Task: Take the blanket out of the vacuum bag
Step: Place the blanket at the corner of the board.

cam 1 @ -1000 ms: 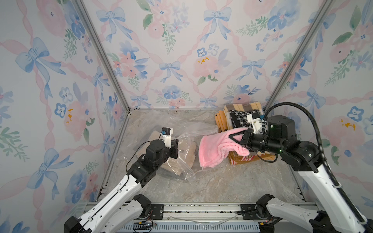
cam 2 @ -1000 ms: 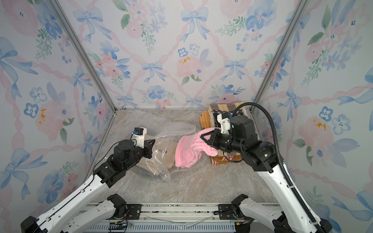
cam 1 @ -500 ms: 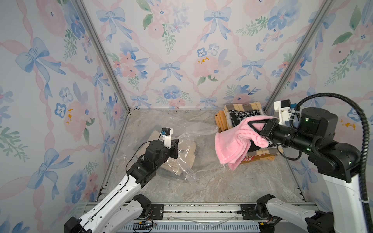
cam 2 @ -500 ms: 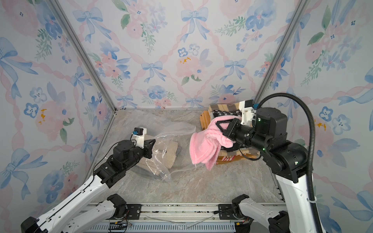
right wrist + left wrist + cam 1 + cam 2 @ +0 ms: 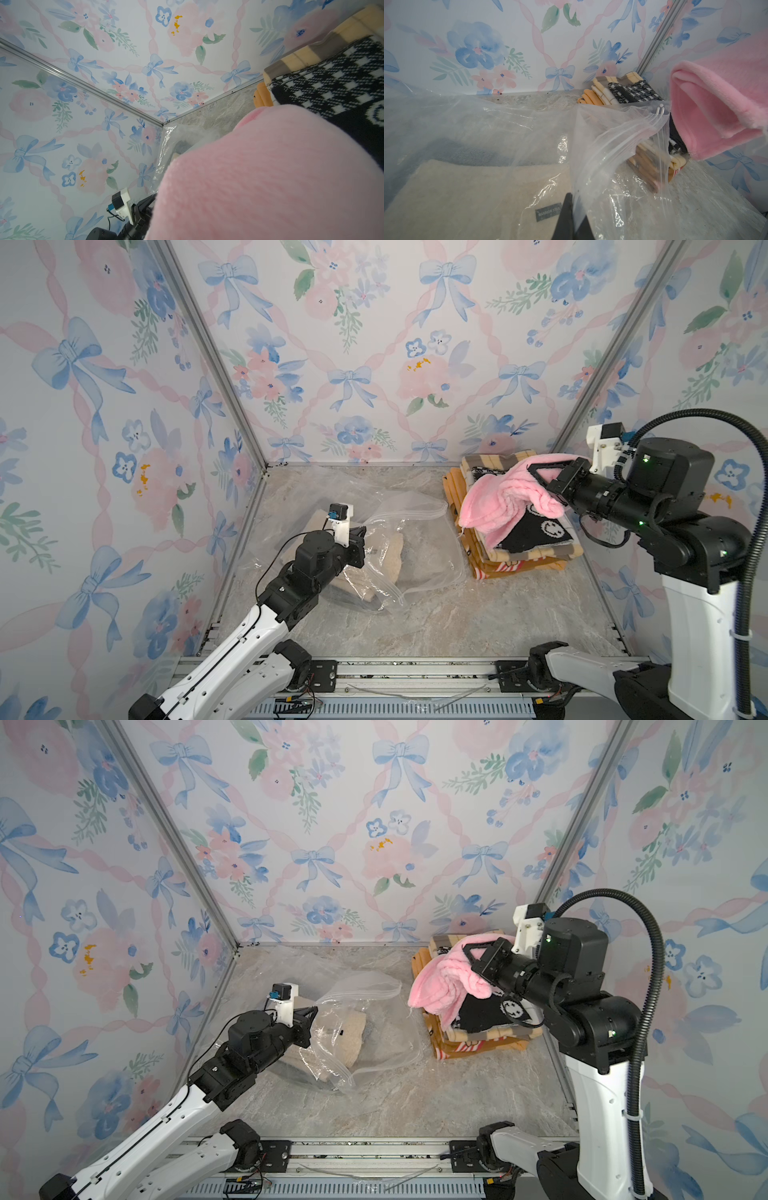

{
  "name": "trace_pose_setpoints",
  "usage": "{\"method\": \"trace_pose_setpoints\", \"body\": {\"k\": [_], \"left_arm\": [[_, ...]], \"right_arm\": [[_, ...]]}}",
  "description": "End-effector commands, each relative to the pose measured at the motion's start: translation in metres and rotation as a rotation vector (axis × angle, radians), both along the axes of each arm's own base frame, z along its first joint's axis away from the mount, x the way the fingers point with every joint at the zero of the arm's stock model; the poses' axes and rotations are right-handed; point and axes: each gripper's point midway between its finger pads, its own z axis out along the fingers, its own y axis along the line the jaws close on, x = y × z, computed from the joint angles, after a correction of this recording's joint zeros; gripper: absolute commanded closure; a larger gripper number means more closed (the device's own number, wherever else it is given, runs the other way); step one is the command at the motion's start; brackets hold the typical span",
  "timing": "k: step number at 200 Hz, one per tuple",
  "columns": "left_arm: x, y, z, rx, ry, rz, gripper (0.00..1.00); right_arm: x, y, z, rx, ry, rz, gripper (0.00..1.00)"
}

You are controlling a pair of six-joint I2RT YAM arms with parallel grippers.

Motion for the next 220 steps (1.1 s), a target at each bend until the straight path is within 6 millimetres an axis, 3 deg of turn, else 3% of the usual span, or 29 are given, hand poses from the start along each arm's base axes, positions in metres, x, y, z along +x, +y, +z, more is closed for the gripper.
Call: {"method": "trace_pose_setpoints", "body": {"k": [1, 59, 134, 181, 184, 220], "left_arm": [[-0.001, 0.003, 0.003, 0.010, -0.020, -0.002, 1.00], [0.001, 0.004, 0.000, 0.017, -0.013, 0.010, 1.00], [0.009, 0.003, -0.001, 0.029, -0.012, 0.022, 1.00], [0.013, 0.001, -0.009, 0.040, 0.009, 0.021, 1.00], [0.013, 0.002, -0.009, 0.041, 0.008, 0.022, 1.00], [0.016, 0.003, -0.014, 0.050, 0.021, 0.029, 1.00]], "right_arm": [[0.020, -0.011, 0.025, 0.021, -0.114, -0.068, 1.00], [0.080, -0.019, 0.048, 0.117, -0.201, -0.153, 1.00], [0.163, -0.038, 0.059, 0.168, -0.303, -0.337, 1.00], [0.218, -0.057, 0.055, 0.229, -0.368, -0.486, 1.00], [0.229, -0.057, 0.046, 0.228, -0.354, -0.497, 1.00], [0.272, -0.067, 0.029, 0.300, -0.361, -0.579, 1.00]]}}
